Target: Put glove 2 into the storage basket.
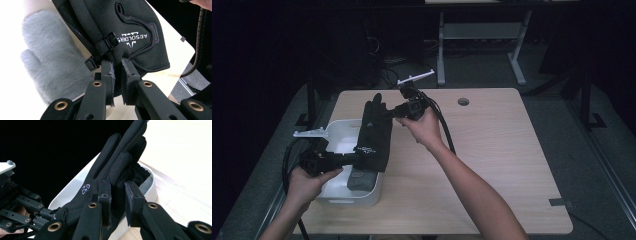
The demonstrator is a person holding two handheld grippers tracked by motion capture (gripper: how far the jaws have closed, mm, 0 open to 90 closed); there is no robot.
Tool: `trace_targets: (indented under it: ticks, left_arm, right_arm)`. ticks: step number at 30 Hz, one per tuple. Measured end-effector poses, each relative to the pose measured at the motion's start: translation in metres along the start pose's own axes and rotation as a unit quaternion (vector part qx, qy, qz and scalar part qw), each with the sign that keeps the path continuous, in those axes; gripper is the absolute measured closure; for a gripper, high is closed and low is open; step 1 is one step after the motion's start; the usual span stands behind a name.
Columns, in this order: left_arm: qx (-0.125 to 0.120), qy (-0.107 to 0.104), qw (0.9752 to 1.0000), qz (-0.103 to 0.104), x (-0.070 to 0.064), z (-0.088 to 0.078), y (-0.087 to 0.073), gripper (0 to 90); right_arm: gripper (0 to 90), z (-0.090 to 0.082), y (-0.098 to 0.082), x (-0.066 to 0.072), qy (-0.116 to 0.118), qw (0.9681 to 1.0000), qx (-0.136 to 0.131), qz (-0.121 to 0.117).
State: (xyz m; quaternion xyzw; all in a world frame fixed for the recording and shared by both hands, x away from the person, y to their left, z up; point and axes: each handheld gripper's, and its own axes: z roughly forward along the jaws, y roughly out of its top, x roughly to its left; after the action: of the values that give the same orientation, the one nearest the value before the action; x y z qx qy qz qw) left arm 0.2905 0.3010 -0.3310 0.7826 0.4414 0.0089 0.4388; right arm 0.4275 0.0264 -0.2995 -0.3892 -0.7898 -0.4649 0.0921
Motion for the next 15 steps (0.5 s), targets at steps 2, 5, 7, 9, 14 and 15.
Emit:
trace_targets:
  ticks: [2,5,7,9,14,15]
  left_arm:
    - [-0.001,0.002,1.0000,-0.003,0.002,-0.002,-0.002,82.2]
    - [-0.002,0.006,0.9999,-0.009,0.006,-0.006,-0.004,82.2]
    - [-0.002,0.008,0.9999,-0.010,0.009,-0.008,-0.007,82.2]
    - [-0.002,0.011,0.9998,-0.015,0.012,-0.010,-0.010,82.2]
    - [-0.002,0.016,0.9996,-0.024,0.019,-0.014,-0.017,82.2]
    - [-0.001,0.017,0.9995,-0.026,0.021,-0.015,-0.018,82.2]
  right_arm:
    - [76.6,0.004,0.001,0.001,0.002,1.0000,0.001,-0.002]
    - [76.6,0.011,0.003,0.003,0.005,1.0000,0.004,-0.003]
    - [76.5,0.016,0.004,0.004,0.006,1.0000,0.004,-0.001]
    - [76.6,0.022,0.004,0.006,0.009,0.9999,0.006,0.001]
    - [76.5,0.034,0.003,0.007,0.012,0.9998,0.014,0.000]
    - [76.5,0.036,0.003,0.007,0.013,0.9998,0.015,-0.001]
